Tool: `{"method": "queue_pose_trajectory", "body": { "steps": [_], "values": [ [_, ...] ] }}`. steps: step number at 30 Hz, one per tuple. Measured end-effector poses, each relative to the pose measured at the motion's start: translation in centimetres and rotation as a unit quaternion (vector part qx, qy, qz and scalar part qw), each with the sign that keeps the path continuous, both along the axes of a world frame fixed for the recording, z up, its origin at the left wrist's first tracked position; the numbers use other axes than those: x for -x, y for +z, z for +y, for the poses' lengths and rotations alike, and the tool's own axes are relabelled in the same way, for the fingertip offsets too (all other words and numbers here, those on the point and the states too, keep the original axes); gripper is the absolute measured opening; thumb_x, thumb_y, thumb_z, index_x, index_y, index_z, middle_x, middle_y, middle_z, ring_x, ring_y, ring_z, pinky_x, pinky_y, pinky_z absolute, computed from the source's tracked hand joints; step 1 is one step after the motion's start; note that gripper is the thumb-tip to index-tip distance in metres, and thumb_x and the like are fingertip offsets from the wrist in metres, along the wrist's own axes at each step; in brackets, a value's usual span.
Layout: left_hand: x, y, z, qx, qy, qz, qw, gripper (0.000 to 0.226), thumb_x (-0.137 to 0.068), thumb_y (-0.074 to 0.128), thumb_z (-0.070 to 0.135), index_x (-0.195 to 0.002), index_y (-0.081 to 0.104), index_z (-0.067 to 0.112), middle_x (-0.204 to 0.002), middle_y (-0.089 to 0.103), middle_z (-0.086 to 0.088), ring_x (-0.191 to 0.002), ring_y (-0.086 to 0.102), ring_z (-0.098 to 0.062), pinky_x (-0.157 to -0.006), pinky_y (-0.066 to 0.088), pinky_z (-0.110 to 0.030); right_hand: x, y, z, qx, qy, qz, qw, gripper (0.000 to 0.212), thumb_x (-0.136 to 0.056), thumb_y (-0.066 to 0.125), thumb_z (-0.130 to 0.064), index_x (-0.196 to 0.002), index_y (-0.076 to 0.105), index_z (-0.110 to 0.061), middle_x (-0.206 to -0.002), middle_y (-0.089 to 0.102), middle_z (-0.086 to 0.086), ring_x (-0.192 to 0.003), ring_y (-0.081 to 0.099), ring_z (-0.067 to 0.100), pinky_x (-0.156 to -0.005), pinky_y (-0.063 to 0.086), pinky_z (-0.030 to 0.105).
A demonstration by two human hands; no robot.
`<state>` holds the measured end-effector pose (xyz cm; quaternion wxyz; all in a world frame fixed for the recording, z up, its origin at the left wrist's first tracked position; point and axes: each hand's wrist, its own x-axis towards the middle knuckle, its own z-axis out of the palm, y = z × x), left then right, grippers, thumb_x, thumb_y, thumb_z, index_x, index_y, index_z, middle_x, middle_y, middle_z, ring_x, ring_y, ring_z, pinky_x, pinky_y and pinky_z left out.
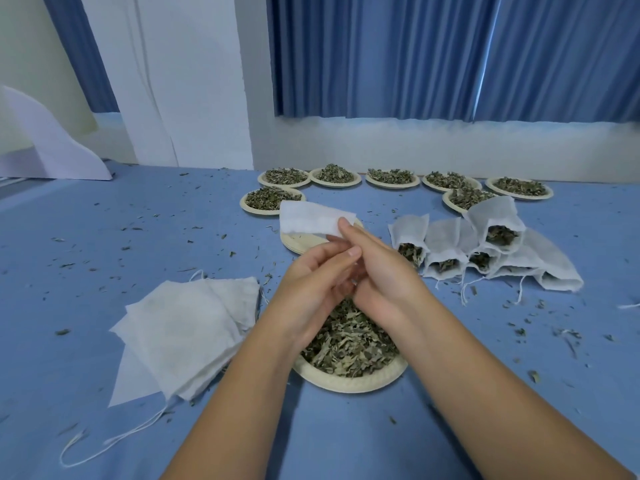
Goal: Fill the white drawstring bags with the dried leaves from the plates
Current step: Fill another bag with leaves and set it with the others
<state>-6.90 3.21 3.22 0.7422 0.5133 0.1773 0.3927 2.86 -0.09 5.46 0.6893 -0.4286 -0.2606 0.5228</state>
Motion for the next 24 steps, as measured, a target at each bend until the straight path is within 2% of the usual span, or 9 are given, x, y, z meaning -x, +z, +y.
{"method": "queue_pose_trajectory", "body": {
  "steps": [3, 5, 8, 11, 15, 18, 20, 22, 24],
  "values": [
    [0.0, 0.2, -0.4, -0.046, -0.004, 0.071, 0.996, 0.007, -0.095, 0.056, 0.011, -0.098, 0.062, 0.013, -0.056, 0.049, 0.010, -0.048, 0.034, -0.004, -0.043, 0.027, -0.016, 0.1, 0.1, -0.1, -0.011, 0.014, -0.006, 1.000, 0.031, -0.091, 0.066, -0.027, -0.061, 0.076, -0.027, -0.073, 0.063, 0.002, -0.066, 0.058, 0.015, -0.060, 0.042, 0.030],
    [-0.1, 0.4, -0.7, -0.052, 0.020, 0.107, 0.993, 0.022, -0.096, 0.041, 0.004, -0.087, 0.058, 0.015, -0.053, 0.042, 0.010, -0.044, 0.025, -0.005, -0.039, 0.020, -0.017, 0.1, 0.2, -0.2, -0.019, 0.023, -0.006, 1.000, 0.031, -0.093, 0.064, -0.025, -0.062, 0.073, -0.024, -0.064, 0.054, 0.003, -0.055, 0.053, 0.014, -0.052, 0.043, 0.026],
    [0.0, 0.7, -0.6, -0.016, 0.063, 0.092, 0.994, 0.028, -0.087, 0.031, 0.000, -0.078, 0.054, 0.013, -0.048, 0.028, 0.008, -0.039, 0.017, -0.007, -0.037, 0.016, -0.014, -0.1, 0.3, 0.0, -0.022, 0.023, 0.043, 0.999, 0.010, -0.091, 0.065, -0.022, -0.082, 0.064, -0.017, -0.082, 0.056, 0.005, -0.080, 0.057, 0.020, -0.079, 0.046, 0.033],
    [0.4, 0.8, -0.4, 0.024, 0.098, 0.051, 0.994, 0.028, -0.088, 0.029, 0.002, -0.072, 0.049, 0.014, -0.046, 0.023, 0.009, -0.036, 0.014, -0.006, -0.036, 0.014, -0.012, -0.6, 0.2, 0.0, -0.003, 0.012, 0.095, 0.995, 0.006, -0.090, 0.064, -0.021, -0.085, 0.061, -0.019, -0.100, 0.060, 0.003, -0.091, 0.058, 0.019, -0.084, 0.042, 0.032],
    [0.3, 0.8, -0.3, -0.023, 0.175, 0.097, 0.980, 0.018, -0.095, 0.048, 0.025, -0.081, 0.053, 0.015, -0.043, 0.029, 0.013, -0.035, 0.022, -0.005, -0.034, 0.019, -0.017, -0.3, 0.0, -0.1, 0.021, 0.033, 0.109, 0.993, 0.012, -0.090, 0.061, -0.017, -0.078, 0.062, -0.017, -0.091, 0.065, 0.003, -0.079, 0.061, 0.014, -0.071, 0.044, 0.026],
    [0.3, 0.5, -0.4, -0.081, 0.231, 0.096, 0.965, 0.024, -0.094, 0.059, 0.037, -0.078, 0.053, 0.019, -0.042, 0.039, 0.016, -0.036, 0.034, -0.001, -0.040, 0.028, -0.017, 0.1, -0.1, -0.1, 0.025, 0.039, 0.078, 0.996, 0.015, -0.091, 0.061, -0.015, -0.076, 0.064, -0.016, -0.085, 0.063, 0.004, -0.075, 0.061, 0.013, -0.071, 0.046, 0.026],
    [0.4, 0.4, -0.4, -0.100, 0.267, 0.089, 0.954, 0.032, -0.095, 0.059, 0.034, -0.068, 0.047, 0.022, -0.045, 0.035, 0.015, -0.039, 0.030, -0.004, -0.045, 0.026, -0.024, 0.4, -0.2, -0.1, 0.039, 0.033, 0.042, 0.998, 0.013, -0.091, 0.062, -0.015, -0.078, 0.065, -0.015, -0.083, 0.063, 0.004, -0.075, 0.062, 0.014, -0.065, 0.047, 0.025],
    [0.7, 0.4, -0.1, -0.106, 0.314, 0.096, 0.939, 0.042, -0.096, 0.057, 0.031, -0.059, 0.039, 0.023, -0.049, 0.027, 0.011, -0.044, 0.023, -0.008, -0.046, 0.022, -0.026, 0.5, -0.1, -0.2, 0.072, -0.005, -0.059, 0.996, 0.014, -0.090, 0.066, -0.022, -0.079, 0.065, -0.013, -0.076, 0.065, 0.000, -0.071, 0.063, 0.013, -0.058, 0.046, 0.023],
    [1.0, 0.6, 0.1, -0.142, 0.369, 0.108, 0.912, 0.045, -0.097, 0.057, 0.030, -0.058, 0.036, 0.022, -0.051, 0.024, 0.010, -0.047, 0.022, -0.007, -0.046, 0.022, -0.023, 0.3, -0.1, -0.5, 0.091, -0.082, -0.225, 0.967, 0.023, -0.088, 0.069, -0.032, -0.083, 0.064, -0.010, -0.074, 0.061, -0.002, -0.068, 0.059, 0.011, -0.060, 0.046, 0.024]
  ]
}}
